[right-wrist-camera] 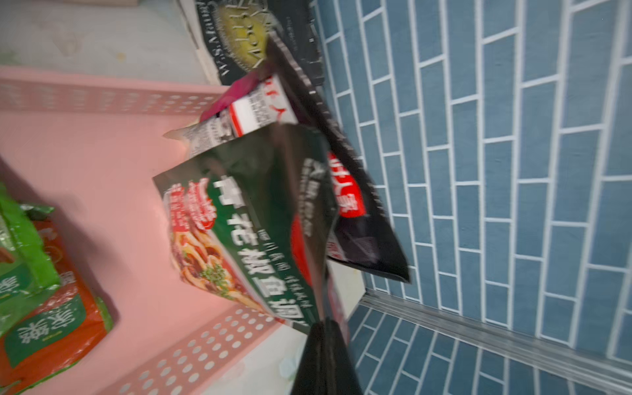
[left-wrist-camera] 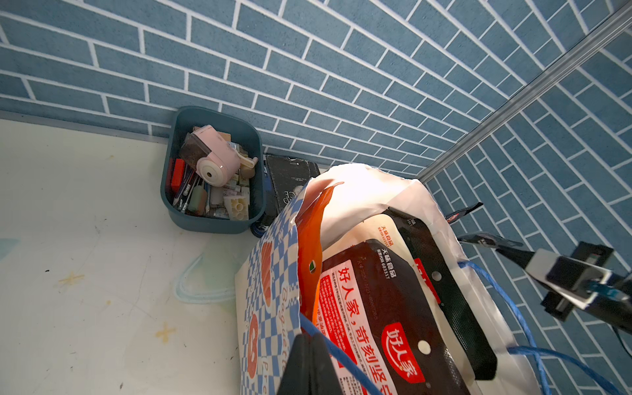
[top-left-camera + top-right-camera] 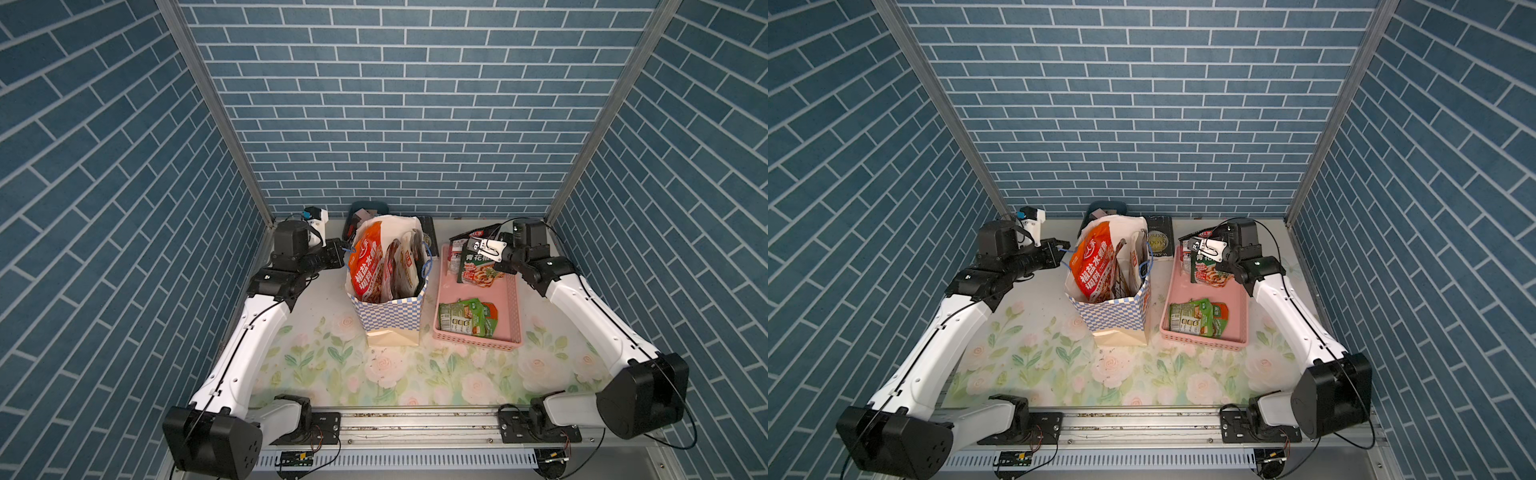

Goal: Place the condiment packets inside the bag
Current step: Pick up the condiment packet from the storage box, then place the condiment packet in the paper bag.

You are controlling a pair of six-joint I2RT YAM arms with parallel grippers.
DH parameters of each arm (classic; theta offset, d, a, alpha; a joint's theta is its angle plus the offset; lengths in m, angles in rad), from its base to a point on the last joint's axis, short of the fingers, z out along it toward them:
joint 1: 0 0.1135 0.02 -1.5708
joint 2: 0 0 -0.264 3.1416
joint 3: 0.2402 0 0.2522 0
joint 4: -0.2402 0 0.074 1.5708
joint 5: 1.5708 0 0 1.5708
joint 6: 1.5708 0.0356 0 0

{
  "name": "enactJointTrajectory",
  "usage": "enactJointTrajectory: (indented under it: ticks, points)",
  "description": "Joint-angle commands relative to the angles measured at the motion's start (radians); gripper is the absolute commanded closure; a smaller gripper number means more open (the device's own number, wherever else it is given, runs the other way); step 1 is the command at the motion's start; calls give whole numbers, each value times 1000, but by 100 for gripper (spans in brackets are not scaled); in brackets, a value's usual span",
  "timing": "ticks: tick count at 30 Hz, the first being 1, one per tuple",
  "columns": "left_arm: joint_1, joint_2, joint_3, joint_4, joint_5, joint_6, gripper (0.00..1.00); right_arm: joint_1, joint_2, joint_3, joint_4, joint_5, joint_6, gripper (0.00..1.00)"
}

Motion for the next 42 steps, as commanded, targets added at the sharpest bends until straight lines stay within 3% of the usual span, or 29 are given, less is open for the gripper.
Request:
enactJointTrajectory:
  ticks: [1,5,9,15,20,26,32,42]
  points:
    - [0,-2,-24,17,1,6,92,10,-102,32,77,43,200,100]
    - [0,-1,-23,23,10,4,92,20,-151,147,15,34,411,100]
    - [0,0,-24,26,10,6,92,52,-162,242,-27,28,488,100]
    - [0,4,-29,29,14,4,92,124,-153,387,86,-79,469,100]
    - [0,-1,-34,32,13,1,92,152,11,681,127,-137,449,100]
    - [0,-5,-36,36,12,2,92,210,203,942,163,-401,442,100]
    - [0,-1,-27,35,19,4,92,254,291,930,370,-637,533,100]
    - [0,0,-26,29,19,13,92,390,414,906,443,-689,585,100]
